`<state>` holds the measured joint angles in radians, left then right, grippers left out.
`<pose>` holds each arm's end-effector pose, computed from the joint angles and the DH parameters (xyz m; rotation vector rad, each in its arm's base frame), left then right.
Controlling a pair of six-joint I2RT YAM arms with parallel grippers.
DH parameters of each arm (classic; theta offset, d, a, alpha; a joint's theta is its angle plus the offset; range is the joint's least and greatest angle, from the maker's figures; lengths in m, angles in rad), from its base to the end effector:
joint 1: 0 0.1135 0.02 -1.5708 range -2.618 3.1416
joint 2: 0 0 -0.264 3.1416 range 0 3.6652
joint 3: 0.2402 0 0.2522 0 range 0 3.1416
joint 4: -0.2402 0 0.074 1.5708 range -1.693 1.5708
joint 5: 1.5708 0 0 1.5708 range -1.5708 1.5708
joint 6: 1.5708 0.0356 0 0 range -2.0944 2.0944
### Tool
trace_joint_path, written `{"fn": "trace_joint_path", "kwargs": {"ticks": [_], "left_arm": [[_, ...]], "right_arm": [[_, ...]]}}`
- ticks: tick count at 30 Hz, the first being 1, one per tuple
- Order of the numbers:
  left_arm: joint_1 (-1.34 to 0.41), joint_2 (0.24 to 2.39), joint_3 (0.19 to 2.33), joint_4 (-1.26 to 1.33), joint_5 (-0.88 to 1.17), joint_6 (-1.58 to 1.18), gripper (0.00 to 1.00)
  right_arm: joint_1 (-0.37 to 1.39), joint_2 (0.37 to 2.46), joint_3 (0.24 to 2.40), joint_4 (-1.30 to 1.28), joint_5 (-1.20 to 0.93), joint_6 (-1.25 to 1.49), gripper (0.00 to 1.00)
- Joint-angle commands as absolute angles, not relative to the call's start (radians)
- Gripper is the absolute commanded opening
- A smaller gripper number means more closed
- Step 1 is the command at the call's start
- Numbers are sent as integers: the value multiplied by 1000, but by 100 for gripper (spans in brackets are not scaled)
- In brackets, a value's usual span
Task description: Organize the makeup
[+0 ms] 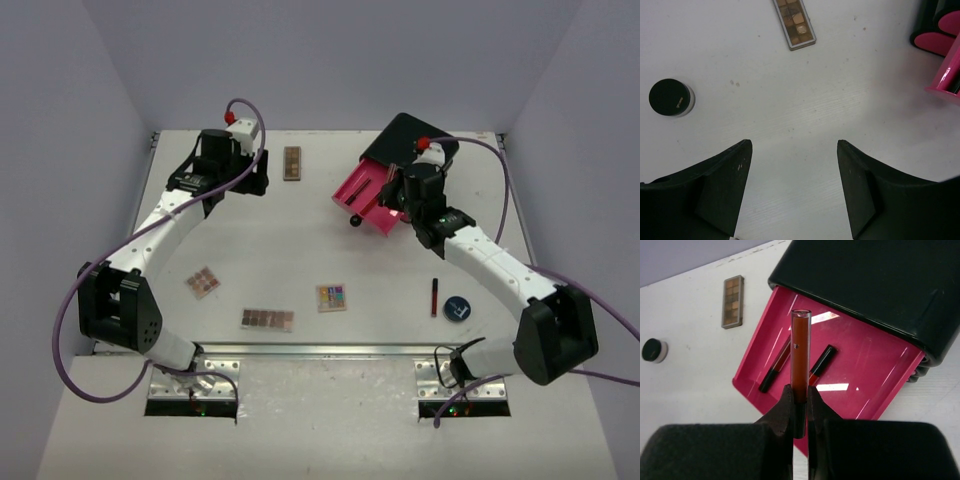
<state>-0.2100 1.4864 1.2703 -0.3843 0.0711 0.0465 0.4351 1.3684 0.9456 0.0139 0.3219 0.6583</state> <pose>0.3322 -0.0734 0.3208 0.3185 2.1510 -0.1707 0.2893 0.1221 0.2835 0.4276 1.9322 0.3987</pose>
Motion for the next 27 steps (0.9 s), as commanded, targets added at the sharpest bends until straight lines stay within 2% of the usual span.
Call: {"fn": "trace_joint_path", "kwargs": {"ticks": [1, 6, 9, 11, 12, 14, 15, 21, 27], "left_arm": [[-201, 1448, 1266, -336, 72, 54, 67], [-201, 1450, 1264, -336, 80, 52, 67], [-201, 1450, 1265, -337, 77, 51, 67], [-201, 1450, 1265, -336, 75, 47, 67], [-201, 1450, 1266, -337, 74, 44, 67], [-201, 1451, 1268, -337, 75, 42, 67], [-201, 1450, 1268, -336, 79, 41, 67], [-201, 1448, 1276, -342, 86, 37, 67], [-199, 1446, 1277, -348, 95, 40, 67]], "right_arm": [[433, 1381, 924, 107, 414, 665, 0], [432, 1384, 904, 113, 417, 663, 2], [433, 1385, 916, 94, 394, 648, 20], [433, 1383, 932, 47, 359, 643, 40], [433, 1378, 932, 31, 354, 646, 46], [433, 1367, 926, 23, 358, 651, 53], [433, 1358, 915, 25, 372, 655, 60], [433, 1285, 930, -22, 368, 611, 60], [394, 1197, 991, -314, 360, 486, 66]]}}
